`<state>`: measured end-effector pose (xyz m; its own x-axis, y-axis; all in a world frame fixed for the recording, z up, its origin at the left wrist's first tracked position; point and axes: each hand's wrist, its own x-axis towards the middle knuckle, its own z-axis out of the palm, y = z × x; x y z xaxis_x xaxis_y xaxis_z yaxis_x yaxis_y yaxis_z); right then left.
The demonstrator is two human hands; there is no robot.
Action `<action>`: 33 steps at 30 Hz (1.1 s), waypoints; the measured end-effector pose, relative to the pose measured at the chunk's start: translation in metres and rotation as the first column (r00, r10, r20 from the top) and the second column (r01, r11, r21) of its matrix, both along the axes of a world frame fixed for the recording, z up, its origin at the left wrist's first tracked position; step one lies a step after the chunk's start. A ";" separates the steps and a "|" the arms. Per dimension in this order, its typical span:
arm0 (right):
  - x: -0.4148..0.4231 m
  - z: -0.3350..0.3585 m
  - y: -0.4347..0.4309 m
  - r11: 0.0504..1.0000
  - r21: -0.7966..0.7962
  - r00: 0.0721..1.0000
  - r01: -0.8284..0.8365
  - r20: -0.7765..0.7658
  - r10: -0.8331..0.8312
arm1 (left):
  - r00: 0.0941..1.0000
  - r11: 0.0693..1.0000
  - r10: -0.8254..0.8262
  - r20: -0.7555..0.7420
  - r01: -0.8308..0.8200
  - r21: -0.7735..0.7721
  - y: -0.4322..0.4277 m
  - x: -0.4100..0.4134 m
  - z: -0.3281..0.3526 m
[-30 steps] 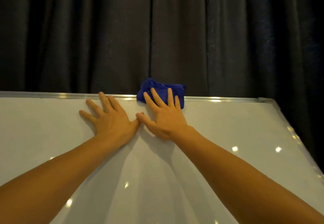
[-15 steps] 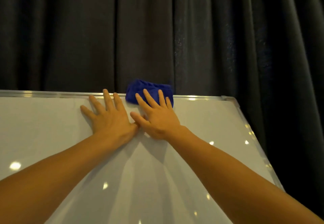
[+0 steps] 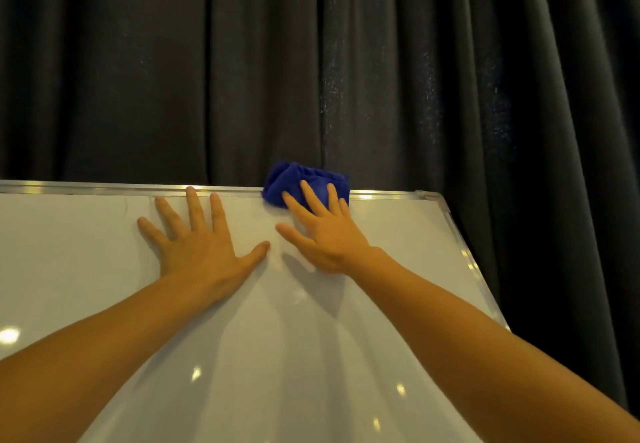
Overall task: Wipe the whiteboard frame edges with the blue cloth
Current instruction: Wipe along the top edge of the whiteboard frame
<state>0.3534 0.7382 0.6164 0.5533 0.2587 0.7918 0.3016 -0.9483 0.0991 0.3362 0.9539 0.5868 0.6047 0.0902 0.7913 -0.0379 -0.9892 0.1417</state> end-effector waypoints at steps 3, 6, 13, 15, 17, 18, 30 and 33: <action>0.001 0.001 -0.049 0.961 0.215 0.984 0.176 -0.032 -0.173 | 0.999 0.999 -0.036 0.015 0.035 0.015 0.005 -0.004 -0.006; 0.003 0.007 -0.042 0.889 0.406 0.977 0.212 -0.085 -0.194 | 0.999 0.999 -0.036 0.011 0.036 0.012 0.001 -0.006 -0.010; 0.007 0.003 -0.017 0.999 -0.039 0.999 0.026 0.040 -0.024 | 1.000 1.000 -0.022 0.012 0.022 0.010 -0.016 -0.002 -0.007; 0.008 0.000 -0.051 0.981 0.137 0.990 0.139 0.020 -0.143 | 0.998 0.998 -0.053 0.025 0.052 0.019 -0.019 0.000 -0.011; 0.007 0.000 -0.068 0.901 0.357 0.969 0.248 -0.087 -0.232 | 0.999 0.999 -0.046 0.015 0.046 0.014 -0.024 0.000 -0.016; 0.008 0.002 -0.066 0.887 0.382 0.966 0.260 -0.107 -0.237 | 0.999 0.999 -0.039 0.005 0.039 0.012 -0.028 0.000 -0.017; 0.012 0.009 -0.056 0.885 0.444 0.989 0.139 -0.022 -0.144 | 1.000 0.998 0.025 0.005 -0.025 -0.049 -0.059 0.004 -0.012; 0.011 0.008 -0.016 0.983 0.184 1.000 0.004 0.007 -0.006 | 0.999 0.994 0.047 -0.015 -0.048 -0.097 -0.070 0.007 -0.006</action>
